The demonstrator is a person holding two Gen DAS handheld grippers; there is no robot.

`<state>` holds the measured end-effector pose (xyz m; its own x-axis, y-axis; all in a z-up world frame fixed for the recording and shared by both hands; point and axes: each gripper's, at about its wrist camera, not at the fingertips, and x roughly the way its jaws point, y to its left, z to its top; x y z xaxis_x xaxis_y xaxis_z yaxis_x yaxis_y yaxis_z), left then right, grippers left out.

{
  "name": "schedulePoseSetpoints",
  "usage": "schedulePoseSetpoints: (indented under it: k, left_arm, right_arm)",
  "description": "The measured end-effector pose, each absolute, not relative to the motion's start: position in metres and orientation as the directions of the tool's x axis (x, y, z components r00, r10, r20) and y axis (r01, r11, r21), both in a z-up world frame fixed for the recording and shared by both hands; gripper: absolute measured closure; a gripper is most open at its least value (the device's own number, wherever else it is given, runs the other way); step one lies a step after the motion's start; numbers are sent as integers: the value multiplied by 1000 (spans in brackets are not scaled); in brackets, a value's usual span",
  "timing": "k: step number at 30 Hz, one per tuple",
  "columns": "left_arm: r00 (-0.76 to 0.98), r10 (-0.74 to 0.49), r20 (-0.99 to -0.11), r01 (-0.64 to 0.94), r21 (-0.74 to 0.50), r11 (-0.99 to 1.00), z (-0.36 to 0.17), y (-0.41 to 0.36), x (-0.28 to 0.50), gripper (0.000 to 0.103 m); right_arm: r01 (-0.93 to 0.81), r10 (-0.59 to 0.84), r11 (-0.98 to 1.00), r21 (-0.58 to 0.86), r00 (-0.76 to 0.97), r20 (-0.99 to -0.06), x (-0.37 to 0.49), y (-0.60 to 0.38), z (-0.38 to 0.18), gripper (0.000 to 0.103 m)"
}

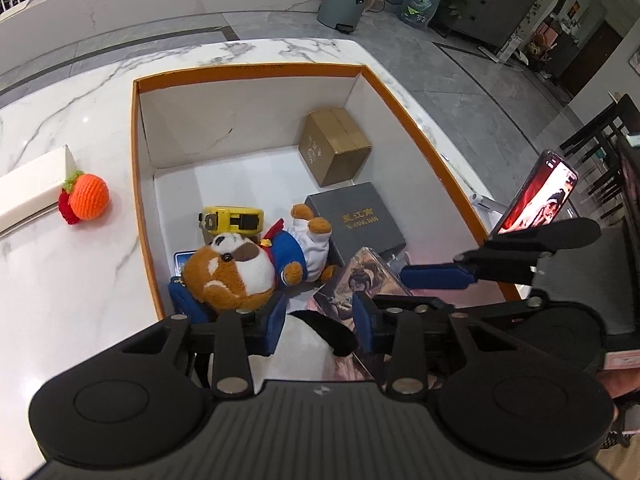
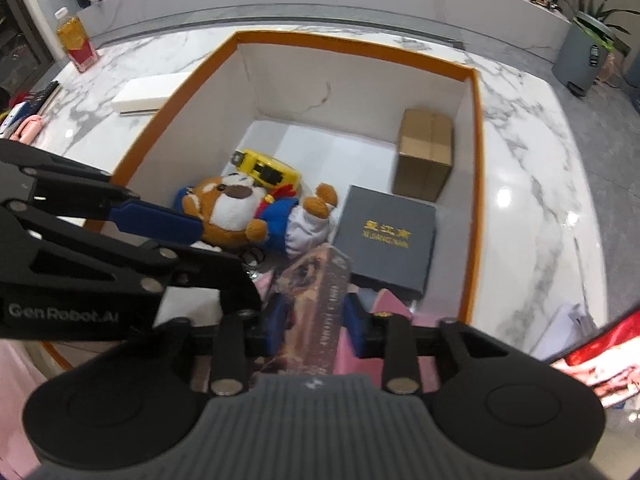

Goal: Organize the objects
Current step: 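Lower the illustrated card box upright into the orange box with the right tool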

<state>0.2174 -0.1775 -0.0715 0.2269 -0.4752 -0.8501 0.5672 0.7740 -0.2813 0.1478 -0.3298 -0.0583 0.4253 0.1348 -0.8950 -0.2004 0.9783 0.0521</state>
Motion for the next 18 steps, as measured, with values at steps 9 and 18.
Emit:
schedulePoseSetpoints:
  k: [9,18]
  left_arm:
    - [239,-470,-850,577,-265,773,-71,-175,215,66]
    - [268,-459,-847,576,-241,781,-72,-167,214,70]
  right_arm:
    - [-107,287,957,268,444,-849,137,-346,-42,78]
    - [-43,341,933,357,421,-841,142,-346,-53,73]
